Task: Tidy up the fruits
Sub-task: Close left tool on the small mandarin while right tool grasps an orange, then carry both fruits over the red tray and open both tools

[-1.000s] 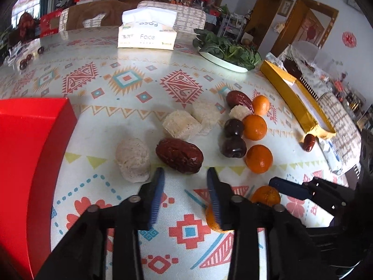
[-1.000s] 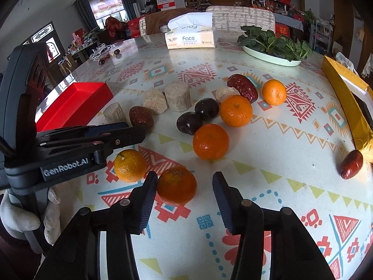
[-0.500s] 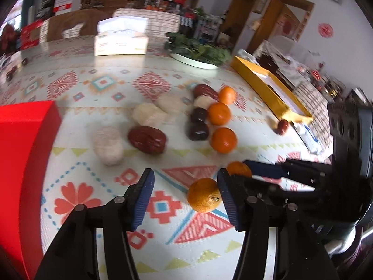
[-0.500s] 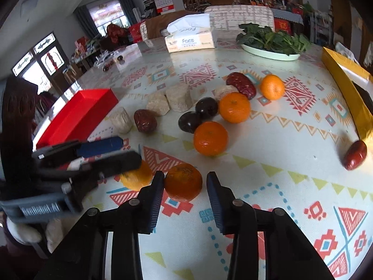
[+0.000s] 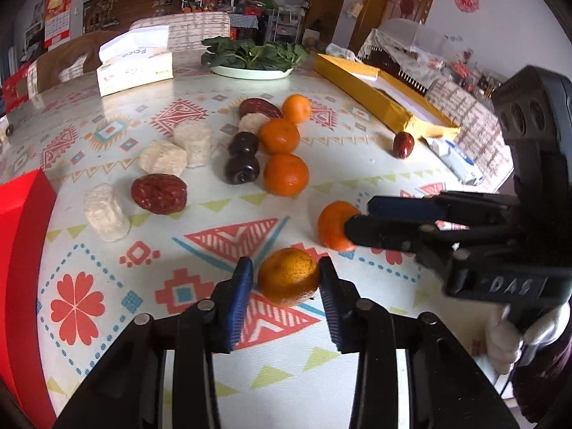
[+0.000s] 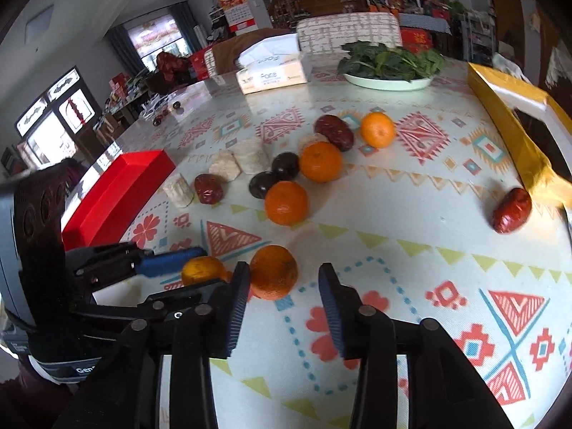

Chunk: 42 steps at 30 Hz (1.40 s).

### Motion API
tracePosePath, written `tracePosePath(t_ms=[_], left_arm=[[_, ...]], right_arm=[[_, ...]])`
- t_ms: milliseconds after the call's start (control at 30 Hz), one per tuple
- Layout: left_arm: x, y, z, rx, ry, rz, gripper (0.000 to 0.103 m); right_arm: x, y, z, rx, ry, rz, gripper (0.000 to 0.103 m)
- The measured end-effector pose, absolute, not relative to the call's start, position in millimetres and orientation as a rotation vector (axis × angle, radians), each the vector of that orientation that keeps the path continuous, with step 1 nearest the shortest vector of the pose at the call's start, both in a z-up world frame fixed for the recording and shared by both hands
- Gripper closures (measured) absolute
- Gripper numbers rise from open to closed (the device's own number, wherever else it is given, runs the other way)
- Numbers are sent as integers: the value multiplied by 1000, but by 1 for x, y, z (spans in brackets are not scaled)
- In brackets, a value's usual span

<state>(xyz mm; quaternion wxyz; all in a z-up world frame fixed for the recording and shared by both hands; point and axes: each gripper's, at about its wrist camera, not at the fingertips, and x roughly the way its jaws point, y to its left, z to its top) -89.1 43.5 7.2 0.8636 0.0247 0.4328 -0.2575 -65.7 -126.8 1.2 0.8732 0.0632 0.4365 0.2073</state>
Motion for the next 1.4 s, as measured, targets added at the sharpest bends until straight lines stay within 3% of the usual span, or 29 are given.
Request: tracePosePath(t_ms=[267,467,533,567,867,1100,1400], left_arm=[[-93,26,7,113,898,-513,71],[-101,55,13,35,884,-460,72],[-106,72,17,-7,873,-440,72],[-107,80,19,-26,867,-429,72],[-122,195,56,-208,735,-223,72],[-125,288,58,-306,707,-25,71],[-119,350,36,-355,771,114,71]], right_arm=[[-63,-137,-2,207,939,439,54],[-56,-109,-7,119,956,421,54],[-56,-106,-7,112,955,408,60],[-56,-106,-7,115,956,408,70],[-66,-83,17,133,920,477,71],[-58,-3,40,168,948,731,71],[-50,129,30,51,1016,914,70]])
